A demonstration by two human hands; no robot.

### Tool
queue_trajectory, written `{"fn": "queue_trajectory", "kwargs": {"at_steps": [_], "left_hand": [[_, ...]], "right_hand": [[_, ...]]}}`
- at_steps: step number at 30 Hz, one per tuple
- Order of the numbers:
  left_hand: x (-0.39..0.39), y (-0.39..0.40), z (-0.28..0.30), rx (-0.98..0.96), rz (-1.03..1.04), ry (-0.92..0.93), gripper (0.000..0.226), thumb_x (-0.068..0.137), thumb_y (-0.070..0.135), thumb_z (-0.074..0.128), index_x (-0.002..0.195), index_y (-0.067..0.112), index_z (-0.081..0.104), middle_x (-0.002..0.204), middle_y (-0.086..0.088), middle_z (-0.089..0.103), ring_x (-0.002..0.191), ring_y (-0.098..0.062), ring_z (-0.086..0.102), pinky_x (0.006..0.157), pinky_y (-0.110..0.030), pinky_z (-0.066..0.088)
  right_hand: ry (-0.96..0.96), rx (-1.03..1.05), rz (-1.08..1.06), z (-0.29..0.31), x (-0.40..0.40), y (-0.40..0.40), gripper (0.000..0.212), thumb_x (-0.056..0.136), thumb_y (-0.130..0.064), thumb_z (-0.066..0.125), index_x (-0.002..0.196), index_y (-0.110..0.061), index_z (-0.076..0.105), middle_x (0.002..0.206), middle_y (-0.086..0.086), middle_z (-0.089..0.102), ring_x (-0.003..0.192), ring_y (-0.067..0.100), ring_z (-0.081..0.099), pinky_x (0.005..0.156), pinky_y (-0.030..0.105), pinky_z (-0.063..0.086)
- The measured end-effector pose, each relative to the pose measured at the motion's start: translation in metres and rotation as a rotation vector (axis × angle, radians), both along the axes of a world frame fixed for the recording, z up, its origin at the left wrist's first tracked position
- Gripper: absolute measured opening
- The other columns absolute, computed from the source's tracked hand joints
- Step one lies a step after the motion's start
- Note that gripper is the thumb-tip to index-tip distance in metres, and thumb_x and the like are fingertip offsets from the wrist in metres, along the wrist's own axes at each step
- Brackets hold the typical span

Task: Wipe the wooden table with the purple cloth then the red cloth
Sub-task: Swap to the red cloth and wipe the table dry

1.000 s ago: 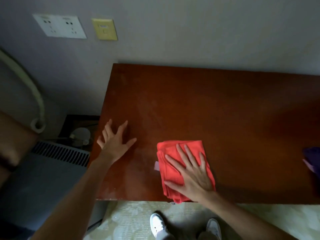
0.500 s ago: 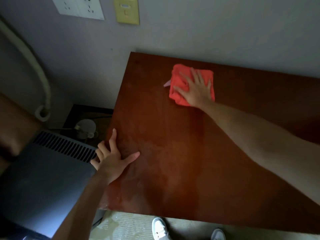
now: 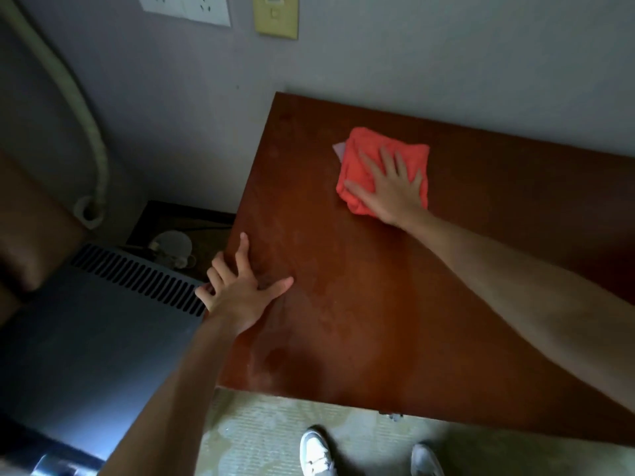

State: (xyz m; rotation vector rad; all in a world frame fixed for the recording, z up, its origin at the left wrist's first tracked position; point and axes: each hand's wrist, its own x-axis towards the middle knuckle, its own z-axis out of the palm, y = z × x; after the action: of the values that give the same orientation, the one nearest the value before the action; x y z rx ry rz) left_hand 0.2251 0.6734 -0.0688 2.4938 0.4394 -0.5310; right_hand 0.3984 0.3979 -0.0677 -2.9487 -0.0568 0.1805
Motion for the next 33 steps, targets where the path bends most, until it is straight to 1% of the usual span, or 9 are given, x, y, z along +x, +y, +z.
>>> {"fn": "queue_trajectory", "kwargs": {"at_steps": [3,7,10,13,16,20,23,26,33], "left_hand": [[-0.002,-0.001,0.006,-0.019,0.013,-0.008,0.109,0.075,0.078,0.055,0.151,0.045,-0.016,0.159,-0.015,-0.001,0.147,-0.030,0.002,0.115,-0.057,0.002],[-0.006,-0.003,0.011,-0.027,0.021,-0.017,0.104,0.079,0.075,0.055,0.152,0.044,-0.012,0.160,-0.016,0.000,0.148,-0.031,0.004,0.115,-0.055,0.003],[-0.007,-0.002,0.013,-0.031,0.035,-0.011,0.092,0.085,0.073,0.047,0.153,0.045,-0.009,0.162,-0.014,-0.002,0.149,-0.030,0.004,0.116,-0.054,0.003],[-0.004,-0.004,0.015,-0.062,0.095,0.002,0.073,0.094,0.067,0.035,0.153,0.047,-0.004,0.163,-0.011,0.000,0.150,-0.028,0.003,0.118,-0.054,-0.001],[-0.003,-0.003,0.014,-0.133,0.140,-0.005,0.065,0.095,0.067,0.028,0.152,0.050,0.002,0.163,-0.006,0.003,0.151,-0.025,0.002,0.119,-0.052,-0.003],[-0.008,0.000,0.007,-0.172,0.167,-0.092,0.073,0.094,0.067,0.033,0.153,0.046,-0.004,0.162,-0.004,0.010,0.150,-0.024,0.009,0.119,-0.050,0.003],[-0.007,-0.004,0.005,-0.145,0.218,-0.129,0.085,0.093,0.064,0.039,0.157,0.029,-0.005,0.160,-0.006,0.018,0.148,-0.024,0.014,0.118,-0.047,0.006],[-0.007,-0.004,0.006,-0.142,0.242,-0.150,0.086,0.094,0.061,0.039,0.157,0.020,-0.002,0.158,-0.005,0.021,0.147,-0.021,0.015,0.118,-0.044,0.007],[-0.008,-0.005,0.008,-0.146,0.225,-0.115,0.084,0.094,0.065,0.029,0.156,0.025,-0.013,0.160,0.004,0.010,0.149,-0.013,0.006,0.120,-0.038,0.001]], "right_hand": [[-0.030,-0.008,0.141,-0.002,-0.129,0.029,0.099,0.081,-0.097,0.009,0.165,-0.045,0.018,0.177,0.002,0.006,0.162,0.031,0.005,0.123,0.069,0.010],[-0.072,-0.023,0.267,-0.005,-0.283,0.071,0.096,0.086,-0.096,0.023,0.166,-0.042,0.019,0.176,0.004,0.007,0.162,0.034,0.009,0.121,0.072,0.016],[-0.083,-0.060,0.236,-0.010,-0.305,0.079,0.097,0.085,-0.096,0.029,0.165,-0.043,0.020,0.176,0.004,0.012,0.161,0.036,0.014,0.116,0.074,0.025],[-0.070,-0.074,0.239,-0.009,-0.291,0.080,0.097,0.084,-0.097,0.029,0.165,-0.044,0.021,0.175,0.003,0.016,0.159,0.036,0.020,0.112,0.077,0.027],[-0.083,-0.045,0.269,-0.013,-0.270,0.080,0.094,0.084,-0.095,0.034,0.164,-0.048,0.019,0.176,0.002,0.013,0.160,0.033,0.017,0.115,0.076,0.022],[-0.080,-0.023,0.325,-0.013,-0.201,0.080,0.090,0.086,-0.094,0.029,0.163,-0.051,0.013,0.177,-0.002,0.004,0.162,0.027,0.006,0.119,0.073,0.015],[0.009,-0.031,0.330,-0.009,-0.125,0.085,0.090,0.084,-0.094,0.026,0.162,-0.055,0.003,0.176,-0.006,-0.007,0.162,0.022,-0.006,0.123,0.069,0.005],[-0.030,-0.014,0.303,-0.009,-0.048,0.094,0.089,0.085,-0.094,0.026,0.162,-0.054,0.007,0.177,-0.003,0.000,0.162,0.024,0.000,0.123,0.068,0.007],[-0.056,0.056,0.189,-0.008,0.133,0.122,0.083,0.088,-0.089,0.036,0.161,-0.053,0.018,0.176,-0.001,0.009,0.161,0.026,0.008,0.120,0.073,0.011]]}}
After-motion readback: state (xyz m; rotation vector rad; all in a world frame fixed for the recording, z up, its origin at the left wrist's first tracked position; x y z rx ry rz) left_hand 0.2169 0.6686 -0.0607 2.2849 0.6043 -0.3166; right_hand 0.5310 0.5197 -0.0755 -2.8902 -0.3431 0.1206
